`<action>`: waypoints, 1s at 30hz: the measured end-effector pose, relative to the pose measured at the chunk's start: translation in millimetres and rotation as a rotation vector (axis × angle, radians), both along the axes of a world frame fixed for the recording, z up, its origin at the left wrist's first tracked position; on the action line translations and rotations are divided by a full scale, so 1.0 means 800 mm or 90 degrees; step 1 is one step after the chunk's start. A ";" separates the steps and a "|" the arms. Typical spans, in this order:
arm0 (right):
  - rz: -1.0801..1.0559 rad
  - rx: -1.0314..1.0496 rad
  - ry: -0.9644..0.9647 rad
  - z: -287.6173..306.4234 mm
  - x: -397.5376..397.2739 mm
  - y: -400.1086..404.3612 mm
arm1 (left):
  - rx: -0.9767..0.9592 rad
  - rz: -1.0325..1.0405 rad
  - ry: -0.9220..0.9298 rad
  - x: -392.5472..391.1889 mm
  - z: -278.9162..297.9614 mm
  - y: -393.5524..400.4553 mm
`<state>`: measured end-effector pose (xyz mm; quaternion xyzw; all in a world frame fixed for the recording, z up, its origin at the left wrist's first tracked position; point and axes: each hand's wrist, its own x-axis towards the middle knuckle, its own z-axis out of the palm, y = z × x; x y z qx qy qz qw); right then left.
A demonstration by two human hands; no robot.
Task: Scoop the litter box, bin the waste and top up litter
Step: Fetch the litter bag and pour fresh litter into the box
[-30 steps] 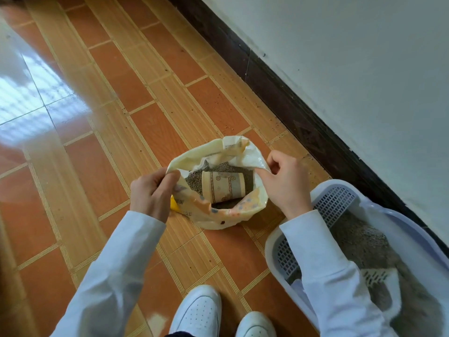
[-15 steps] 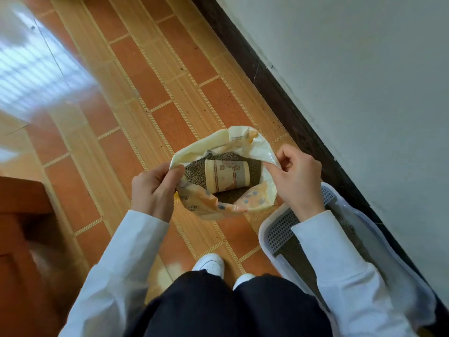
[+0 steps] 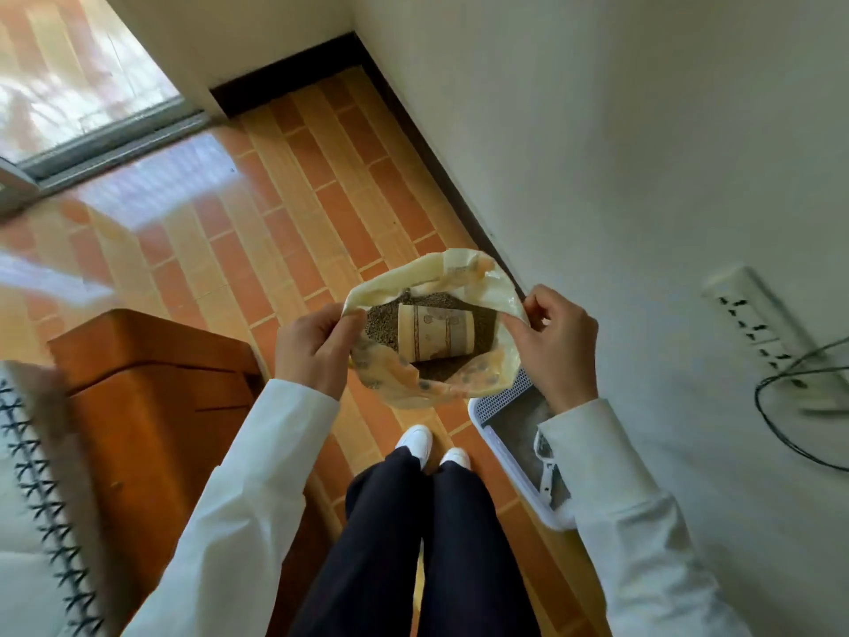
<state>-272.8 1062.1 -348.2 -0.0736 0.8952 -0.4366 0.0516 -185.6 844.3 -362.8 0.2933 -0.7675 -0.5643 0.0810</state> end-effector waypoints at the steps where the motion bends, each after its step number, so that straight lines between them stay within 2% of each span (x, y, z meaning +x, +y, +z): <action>1: -0.002 -0.004 -0.001 0.035 0.005 0.002 | -0.002 -0.001 0.001 0.004 0.034 0.002; 7: -0.042 -0.014 0.044 0.189 0.046 0.025 | -0.017 -0.047 0.033 0.028 0.184 0.017; 12: -0.082 0.002 0.079 0.259 0.087 0.051 | -0.036 -0.104 0.047 0.040 0.245 0.032; 21: -0.250 0.038 0.066 0.295 0.190 0.091 | -0.054 -0.326 0.043 0.050 0.290 0.059; 30: -0.561 0.057 0.018 0.306 0.334 0.115 | -0.055 -0.614 0.044 0.058 0.316 0.132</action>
